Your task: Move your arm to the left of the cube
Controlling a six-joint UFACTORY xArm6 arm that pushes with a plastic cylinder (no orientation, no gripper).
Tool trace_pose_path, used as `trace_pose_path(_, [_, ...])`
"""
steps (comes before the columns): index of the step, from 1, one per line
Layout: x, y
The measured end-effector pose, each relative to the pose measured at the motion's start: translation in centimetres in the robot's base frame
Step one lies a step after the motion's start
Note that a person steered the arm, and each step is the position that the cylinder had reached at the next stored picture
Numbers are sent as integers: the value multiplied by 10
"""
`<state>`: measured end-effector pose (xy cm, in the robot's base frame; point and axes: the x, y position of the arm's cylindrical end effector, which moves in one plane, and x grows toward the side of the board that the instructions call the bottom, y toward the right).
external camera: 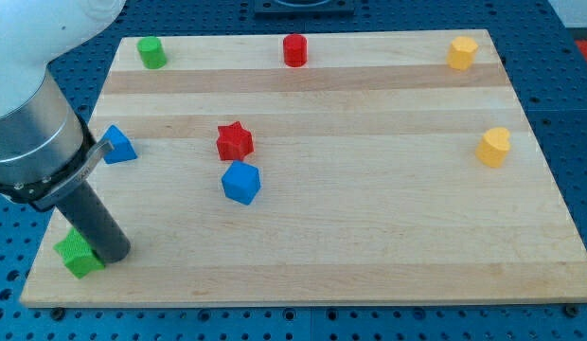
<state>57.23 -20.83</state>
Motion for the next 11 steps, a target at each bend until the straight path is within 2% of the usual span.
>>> trace_pose_path(2, [-3,16])
trace_pose_path(6, [-38,22])
trace_pose_path(9, [-77,55])
trace_pose_path(11, [-85,70])
